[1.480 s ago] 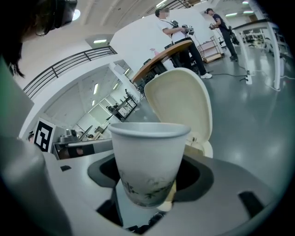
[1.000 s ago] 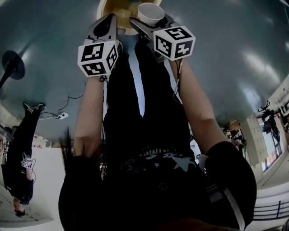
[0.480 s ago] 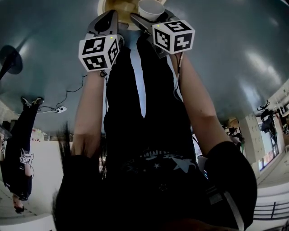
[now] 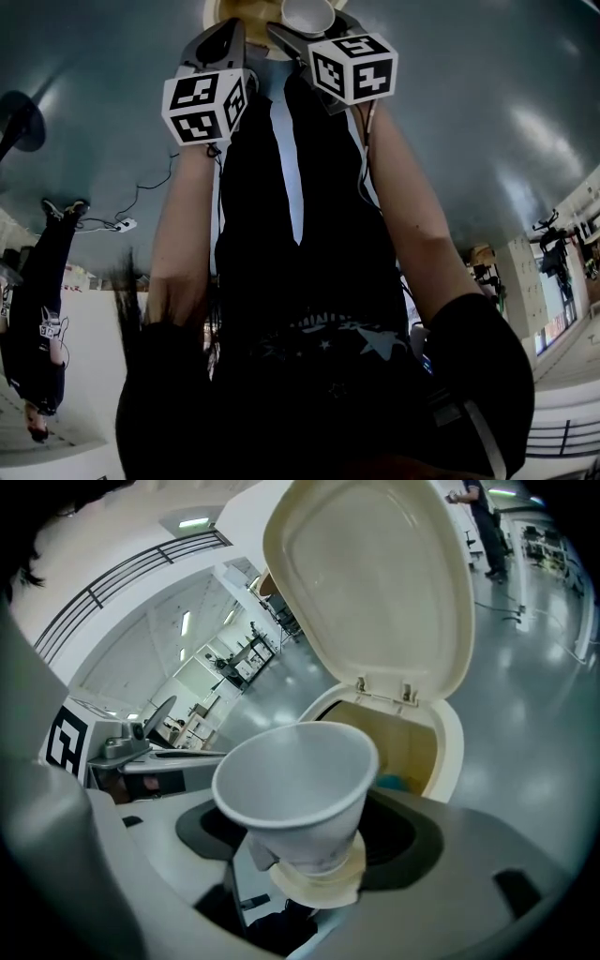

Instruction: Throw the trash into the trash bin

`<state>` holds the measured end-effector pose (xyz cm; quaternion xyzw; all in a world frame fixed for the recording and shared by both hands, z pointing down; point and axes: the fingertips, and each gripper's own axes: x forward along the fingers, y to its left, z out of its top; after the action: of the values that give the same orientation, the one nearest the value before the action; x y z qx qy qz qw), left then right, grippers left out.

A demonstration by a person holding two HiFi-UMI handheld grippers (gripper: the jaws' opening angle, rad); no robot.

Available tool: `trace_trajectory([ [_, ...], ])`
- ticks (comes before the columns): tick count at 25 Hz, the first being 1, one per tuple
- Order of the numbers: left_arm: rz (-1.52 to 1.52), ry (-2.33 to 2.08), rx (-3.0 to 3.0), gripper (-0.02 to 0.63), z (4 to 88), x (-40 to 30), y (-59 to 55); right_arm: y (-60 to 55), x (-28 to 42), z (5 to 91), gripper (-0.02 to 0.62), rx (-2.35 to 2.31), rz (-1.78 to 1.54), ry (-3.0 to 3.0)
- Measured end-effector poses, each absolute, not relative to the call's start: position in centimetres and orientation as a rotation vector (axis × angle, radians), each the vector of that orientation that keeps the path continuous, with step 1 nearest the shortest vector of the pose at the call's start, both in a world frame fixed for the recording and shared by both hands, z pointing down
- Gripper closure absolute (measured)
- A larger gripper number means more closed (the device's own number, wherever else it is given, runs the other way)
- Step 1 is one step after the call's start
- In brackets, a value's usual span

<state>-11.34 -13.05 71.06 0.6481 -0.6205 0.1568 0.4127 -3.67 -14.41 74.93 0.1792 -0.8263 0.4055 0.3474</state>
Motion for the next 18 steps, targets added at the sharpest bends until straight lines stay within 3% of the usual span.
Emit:
trace_trajectory([
  [4,0.395,-1.566,1.627,0.595,71.1,-11.7,-13.0,-14.3,-3.8,75.2,0.227,0.476,1.058,-2.137],
  [18,0.389,-1.568,1.644,0.595,70.1,-11.3,-13.3,-14.5,-3.3,74.6,0.227,0.475,1.047,-2.128],
])
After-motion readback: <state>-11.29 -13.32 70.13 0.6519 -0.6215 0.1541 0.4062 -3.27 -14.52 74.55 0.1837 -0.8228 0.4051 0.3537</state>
